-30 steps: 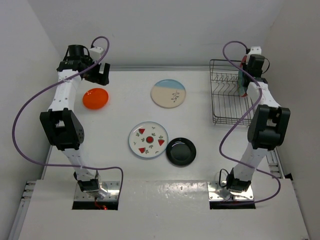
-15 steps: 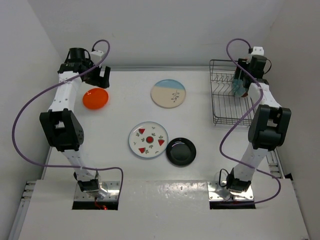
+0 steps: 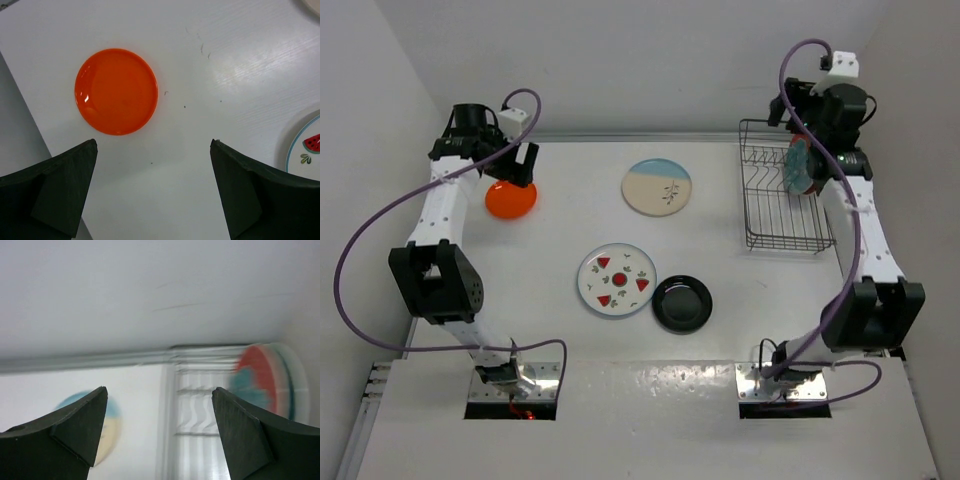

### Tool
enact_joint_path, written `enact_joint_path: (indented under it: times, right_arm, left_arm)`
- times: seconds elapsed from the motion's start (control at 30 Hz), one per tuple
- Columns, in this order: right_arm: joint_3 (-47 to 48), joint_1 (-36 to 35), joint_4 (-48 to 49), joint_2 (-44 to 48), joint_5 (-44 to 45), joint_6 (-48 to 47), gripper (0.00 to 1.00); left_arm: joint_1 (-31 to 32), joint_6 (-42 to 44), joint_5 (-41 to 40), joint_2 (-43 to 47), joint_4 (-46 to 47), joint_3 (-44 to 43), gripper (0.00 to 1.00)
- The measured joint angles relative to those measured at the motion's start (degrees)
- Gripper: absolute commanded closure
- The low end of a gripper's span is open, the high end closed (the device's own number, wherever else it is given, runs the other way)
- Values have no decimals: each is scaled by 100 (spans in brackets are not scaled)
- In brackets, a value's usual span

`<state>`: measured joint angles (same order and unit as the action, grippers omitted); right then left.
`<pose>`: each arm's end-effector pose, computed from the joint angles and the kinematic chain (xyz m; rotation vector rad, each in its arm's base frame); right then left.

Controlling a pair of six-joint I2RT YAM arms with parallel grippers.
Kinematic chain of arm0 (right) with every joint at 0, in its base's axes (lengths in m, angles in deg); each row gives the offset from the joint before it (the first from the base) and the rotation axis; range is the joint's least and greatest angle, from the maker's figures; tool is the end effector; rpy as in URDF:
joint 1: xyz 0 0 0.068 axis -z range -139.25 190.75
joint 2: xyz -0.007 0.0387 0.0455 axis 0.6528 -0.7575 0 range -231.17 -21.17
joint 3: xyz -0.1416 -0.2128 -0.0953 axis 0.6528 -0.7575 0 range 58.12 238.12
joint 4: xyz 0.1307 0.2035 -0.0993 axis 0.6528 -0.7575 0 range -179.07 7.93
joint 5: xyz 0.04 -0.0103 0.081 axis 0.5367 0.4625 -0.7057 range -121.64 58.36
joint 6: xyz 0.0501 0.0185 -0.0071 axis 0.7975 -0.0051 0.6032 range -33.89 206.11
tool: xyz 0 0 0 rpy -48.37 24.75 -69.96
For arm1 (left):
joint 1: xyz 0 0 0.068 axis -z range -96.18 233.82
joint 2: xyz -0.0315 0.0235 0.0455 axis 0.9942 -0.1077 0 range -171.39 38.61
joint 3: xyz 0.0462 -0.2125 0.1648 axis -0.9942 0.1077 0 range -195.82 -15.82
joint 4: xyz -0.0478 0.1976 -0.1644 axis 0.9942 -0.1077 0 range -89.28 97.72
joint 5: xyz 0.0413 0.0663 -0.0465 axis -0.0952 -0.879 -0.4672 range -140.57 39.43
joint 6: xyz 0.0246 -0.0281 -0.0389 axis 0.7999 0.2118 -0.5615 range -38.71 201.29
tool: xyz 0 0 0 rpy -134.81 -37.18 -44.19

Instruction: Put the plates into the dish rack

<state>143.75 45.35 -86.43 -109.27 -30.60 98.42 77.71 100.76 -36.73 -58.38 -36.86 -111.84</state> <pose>0.3662 -0.0301 0.4137 0.2620 1.6704 0.0856 0.3729 0.0312 0.3539 0.3866 2.3053 -0.0653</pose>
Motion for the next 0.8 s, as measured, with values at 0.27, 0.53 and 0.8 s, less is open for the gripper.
enact_joint_path:
  times: [0.27, 0.53, 0.8]
  right_arm:
    - [-1322, -2409, -807, 2, -761, 1078, 34]
    - [-1687, -3687, -1534, -1397, -1517, 1478, 35]
    - [-2144, -3775, -1270, -1932, -1694, 1687, 49]
  left_arm:
    - [166, 146, -229, 649, -122, 1327, 0]
    - [162, 160, -531, 1716, -234, 2452, 0]
    - [81, 348, -973, 3093, -267, 2861, 0]
